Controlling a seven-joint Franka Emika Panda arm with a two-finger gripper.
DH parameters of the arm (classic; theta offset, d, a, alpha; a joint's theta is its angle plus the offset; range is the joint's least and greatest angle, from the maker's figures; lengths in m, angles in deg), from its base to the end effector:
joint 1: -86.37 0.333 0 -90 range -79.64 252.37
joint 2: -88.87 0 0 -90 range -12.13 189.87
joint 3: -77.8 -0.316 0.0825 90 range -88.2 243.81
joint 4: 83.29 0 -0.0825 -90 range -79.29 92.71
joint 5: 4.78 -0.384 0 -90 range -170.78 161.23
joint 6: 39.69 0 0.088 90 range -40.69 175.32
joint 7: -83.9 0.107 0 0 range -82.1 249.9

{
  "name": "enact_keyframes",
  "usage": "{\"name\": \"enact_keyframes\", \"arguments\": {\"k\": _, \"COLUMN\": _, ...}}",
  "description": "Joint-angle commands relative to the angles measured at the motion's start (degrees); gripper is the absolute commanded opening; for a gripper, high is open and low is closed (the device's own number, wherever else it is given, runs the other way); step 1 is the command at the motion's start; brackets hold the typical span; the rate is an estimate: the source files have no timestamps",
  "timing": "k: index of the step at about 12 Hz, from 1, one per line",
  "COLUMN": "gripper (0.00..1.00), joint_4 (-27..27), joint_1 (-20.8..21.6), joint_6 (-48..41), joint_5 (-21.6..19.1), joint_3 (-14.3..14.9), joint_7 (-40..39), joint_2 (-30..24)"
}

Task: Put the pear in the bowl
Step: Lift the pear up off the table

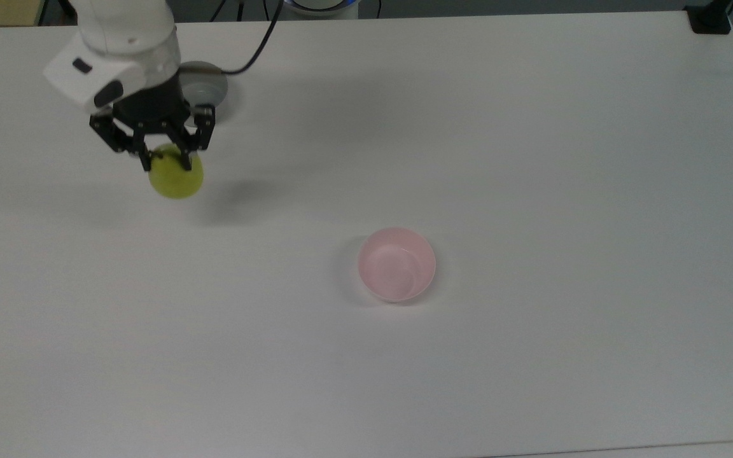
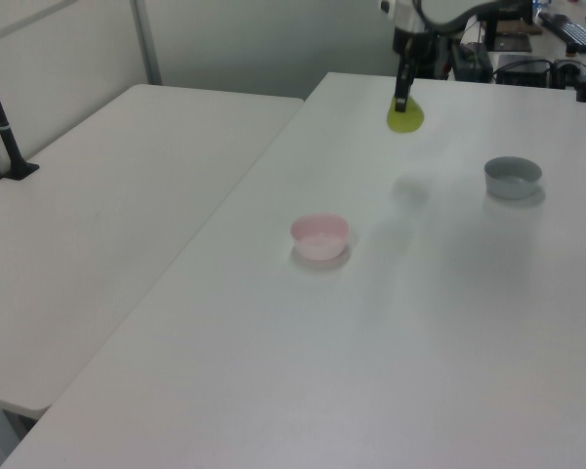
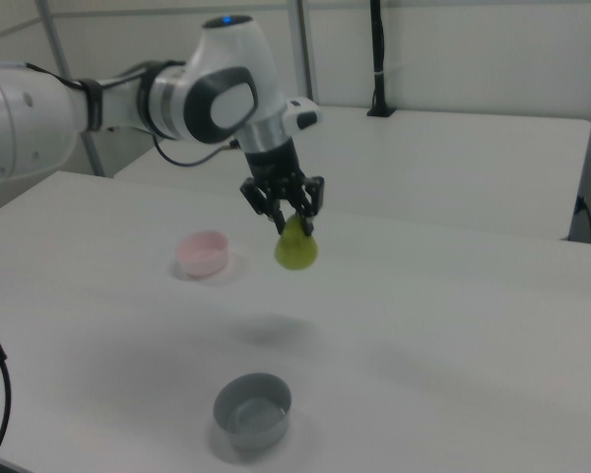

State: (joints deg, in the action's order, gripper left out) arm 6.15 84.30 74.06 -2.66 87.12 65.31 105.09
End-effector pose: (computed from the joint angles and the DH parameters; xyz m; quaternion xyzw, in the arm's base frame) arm 0.6499 -0.1214 0.4979 0.9939 0.0736 0.0595 0.0571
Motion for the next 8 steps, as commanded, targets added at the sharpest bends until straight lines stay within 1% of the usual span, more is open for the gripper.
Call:
{"name": "enact_keyframes", "arguments": {"k": 1, "gripper": 0.09, "joint_4": 0.4, "joint_1": 2.6, "joint_6": -8.1, "joint_5": -0.5, "joint_3": 0.3, "joint_7": 3.3, "joint_2": -6.4}}
{"name": "enact_keyframes", "arguments": {"k": 5, "gripper": 0.09, "joint_4": 0.6, "joint_1": 5.7, "joint_6": -14.9, "joint_5": -1.5, "joint_3": 0.3, "joint_7": 8.8, "joint_2": -11.6}}
{"name": "enact_keyframes", "arguments": {"k": 8, "gripper": 0.09, "joint_4": 2.0, "joint_1": 8.0, "joint_6": -15.8, "joint_5": -2.7, "joint_3": 0.9, "joint_7": 12.0, "joint_2": -14.7}}
